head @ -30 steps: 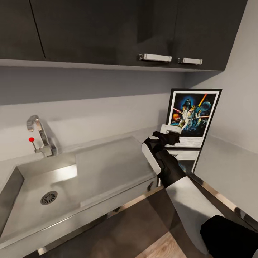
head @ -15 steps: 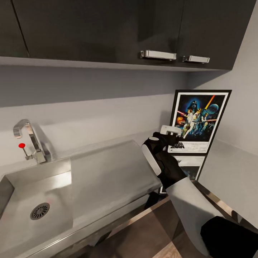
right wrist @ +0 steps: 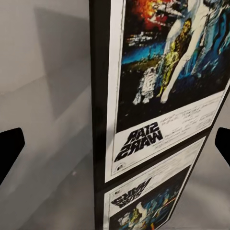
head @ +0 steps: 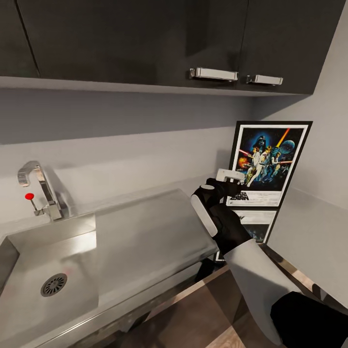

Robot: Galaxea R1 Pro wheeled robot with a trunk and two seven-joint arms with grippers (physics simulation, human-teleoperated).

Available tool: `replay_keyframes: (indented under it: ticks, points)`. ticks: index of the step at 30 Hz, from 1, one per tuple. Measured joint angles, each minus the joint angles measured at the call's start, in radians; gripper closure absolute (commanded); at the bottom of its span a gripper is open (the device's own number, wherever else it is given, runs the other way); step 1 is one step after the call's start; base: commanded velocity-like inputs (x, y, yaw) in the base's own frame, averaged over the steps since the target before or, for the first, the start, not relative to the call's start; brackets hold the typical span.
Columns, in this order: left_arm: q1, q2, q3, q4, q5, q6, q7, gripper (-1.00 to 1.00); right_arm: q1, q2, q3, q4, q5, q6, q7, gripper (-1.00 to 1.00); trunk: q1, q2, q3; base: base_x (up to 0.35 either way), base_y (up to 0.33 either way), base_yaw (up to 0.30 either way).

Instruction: Pick up the poster from the kitchen countertop and hang it on one of the wall nails in the kitchen.

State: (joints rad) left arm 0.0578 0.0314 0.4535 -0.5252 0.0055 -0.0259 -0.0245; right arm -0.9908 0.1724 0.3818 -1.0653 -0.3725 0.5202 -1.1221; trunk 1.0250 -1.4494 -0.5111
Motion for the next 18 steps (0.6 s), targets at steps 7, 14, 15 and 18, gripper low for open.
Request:
replay_keyframes:
  ticks: [7, 14, 15, 18]
  points:
    - [0.000, 0.004, 0.000, 0.010, -0.001, 0.008, -0.001, -1.00, -0.001, 0.000, 0.000, -0.001, 0.001, 0.000, -0.001, -1.00, 0.000, 0.000, 0.000, 0.000, 0.000, 0.000]
    - [0.000, 0.006, -0.002, 0.154, -0.001, 0.000, -0.001, -1.00, -0.001, 0.000, 0.000, 0.000, 0.001, 0.000, -0.003, -1.00, 0.000, 0.000, 0.000, 0.000, 0.000, 0.000]
    - [0.000, 0.006, -0.003, 0.168, -0.002, -0.003, -0.001, -1.00, -0.001, 0.000, 0.000, 0.000, 0.001, 0.000, -0.003, -1.00, 0.000, 0.000, 0.000, 0.000, 0.000, 0.000]
    - [0.000, 0.010, -0.003, 0.220, -0.002, -0.007, -0.001, -1.00, -0.001, 0.000, -0.001, 0.000, 0.001, 0.000, -0.003, -1.00, 0.000, 0.000, 0.000, 0.000, 0.000, 0.000]
